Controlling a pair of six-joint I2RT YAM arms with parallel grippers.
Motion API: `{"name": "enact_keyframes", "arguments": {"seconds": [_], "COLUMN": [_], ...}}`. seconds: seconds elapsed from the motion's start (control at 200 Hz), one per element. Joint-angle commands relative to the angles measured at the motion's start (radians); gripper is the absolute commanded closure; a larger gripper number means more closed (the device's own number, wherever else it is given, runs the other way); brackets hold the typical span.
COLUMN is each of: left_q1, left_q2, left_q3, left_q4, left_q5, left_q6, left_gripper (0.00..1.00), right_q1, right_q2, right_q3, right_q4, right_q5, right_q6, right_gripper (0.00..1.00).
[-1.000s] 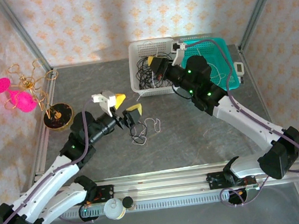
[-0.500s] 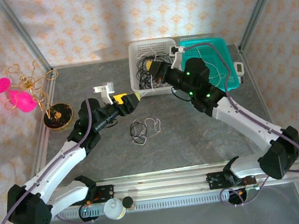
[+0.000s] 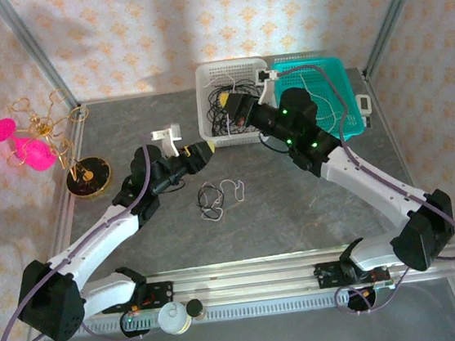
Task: Untangle the cables
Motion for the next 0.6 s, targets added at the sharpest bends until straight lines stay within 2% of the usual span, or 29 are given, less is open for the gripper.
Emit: {"name": "enact_keyframes", "arguments": {"seconds": [0.0,0.085,0.215,0.29,0.385,0.471,0.521,0.596], "left_q1": [0.0,0.0,-0.001,0.0,-0.001,0.0,0.0,0.0], "left_q2": [0.006,0.008,0.007,0.007,0.008,0.009,0.009,0.009], "left_q3": [0.038,0.037,0.032,0.037,0.045,0.048,0.052,0.056], "left_q4": [0.038,0.035,0.033,0.023,0.008,-0.003,-0.018,-0.047], "left_q5": [0.01,0.013,0.015,0.015,0.016,0.019,0.019,0.008], "left_q6": [-0.003,-0.006,-0.008,-0.003,0.007,0.013,0.019,0.031], "left_gripper": [0.55,0.52,0.52,0.56,0.65,0.66,0.64,0.55], "right_q1": [0.001,0.0,0.0,0.0,0.001,0.001,0.0,0.001], "right_q2": [-0.002,-0.004,-0.004,-0.003,-0.002,-0.002,-0.002,-0.002], "right_q3": [-0.006,-0.007,-0.008,-0.009,-0.008,-0.009,-0.009,-0.006], "right_q4": [0.044,0.044,0.046,0.047,0.047,0.047,0.047,0.047], "right_q5": [-0.017,-0.015,-0.013,-0.014,-0.013,-0.01,-0.01,-0.009], "right_q6": [0.005,0.003,0.001,0.002,0.002,0.0,-0.001,-0.002], "right_gripper": [1.0,1.0,1.0,1.0,1.0,1.0,1.0,1.0]}}
